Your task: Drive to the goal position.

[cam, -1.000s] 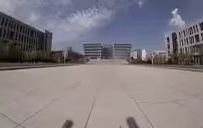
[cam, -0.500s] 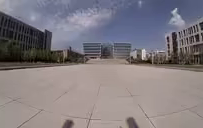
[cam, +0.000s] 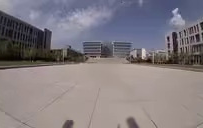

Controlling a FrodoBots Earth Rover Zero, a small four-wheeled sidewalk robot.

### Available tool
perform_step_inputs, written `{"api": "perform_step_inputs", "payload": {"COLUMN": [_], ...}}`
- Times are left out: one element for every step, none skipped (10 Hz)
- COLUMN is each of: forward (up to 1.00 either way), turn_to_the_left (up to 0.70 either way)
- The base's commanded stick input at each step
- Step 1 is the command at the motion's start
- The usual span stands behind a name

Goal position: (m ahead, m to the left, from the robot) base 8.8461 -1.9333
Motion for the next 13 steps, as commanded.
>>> {"api": "perform_step_inputs", "payload": {"forward": [0.7, 0.7, 0.7, 0.7, 0.7, 0.7, 0.7, 0.7, 0.7, 0.7, 0.7, 0.7, 0.7], "turn_to_the_left": [0.0, 0.0, -0.02, -0.14, -0.3, -0.13, 0.0, 0.0, 0.0, 0.0, 0.0, 0.0, 0.0]}}
